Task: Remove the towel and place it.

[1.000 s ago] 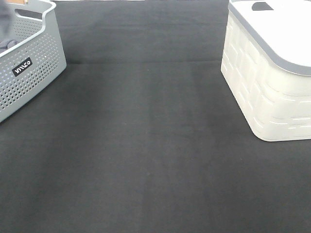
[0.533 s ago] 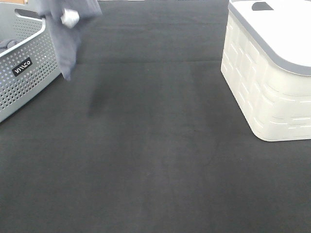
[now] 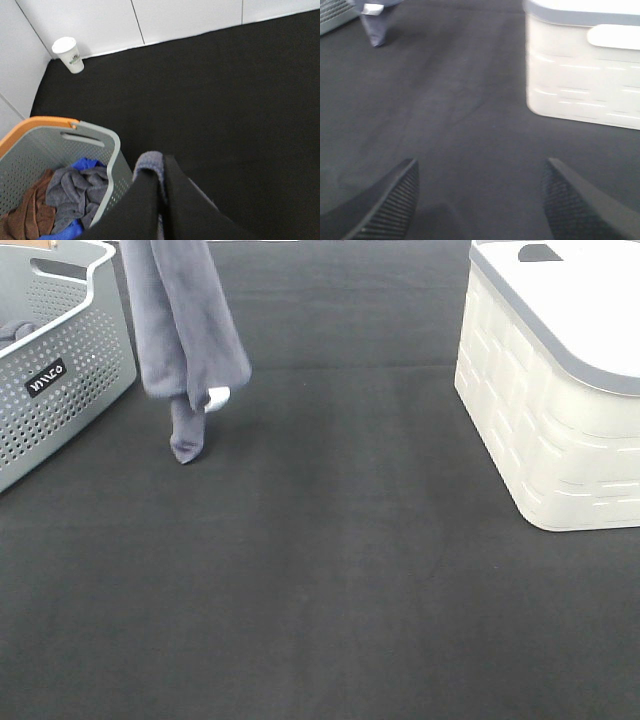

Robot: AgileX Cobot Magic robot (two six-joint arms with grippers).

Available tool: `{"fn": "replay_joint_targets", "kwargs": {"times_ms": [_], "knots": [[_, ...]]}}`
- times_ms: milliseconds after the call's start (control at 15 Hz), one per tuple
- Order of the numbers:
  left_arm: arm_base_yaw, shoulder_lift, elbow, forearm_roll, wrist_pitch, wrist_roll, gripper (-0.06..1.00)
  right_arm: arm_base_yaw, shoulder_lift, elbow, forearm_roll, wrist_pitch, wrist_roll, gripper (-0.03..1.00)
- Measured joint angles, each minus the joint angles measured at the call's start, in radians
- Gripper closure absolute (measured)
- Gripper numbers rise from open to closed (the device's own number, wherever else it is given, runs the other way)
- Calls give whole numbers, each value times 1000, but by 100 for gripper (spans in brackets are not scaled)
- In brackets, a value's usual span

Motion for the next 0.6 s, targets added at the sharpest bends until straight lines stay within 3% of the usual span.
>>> {"fn": "replay_joint_targets", "kwargs": {"times_ms": [200,400,600], "knots": [[0,0,99,-74,13,19,94,0,169,-17,87,-79,-118,29],[0,1,136,-126,13,70,94,0,368,-19,199,-250,-263,30],[0,4,142,-177,13,140,94,0,609,-19,418,-439,-480,30]]}}
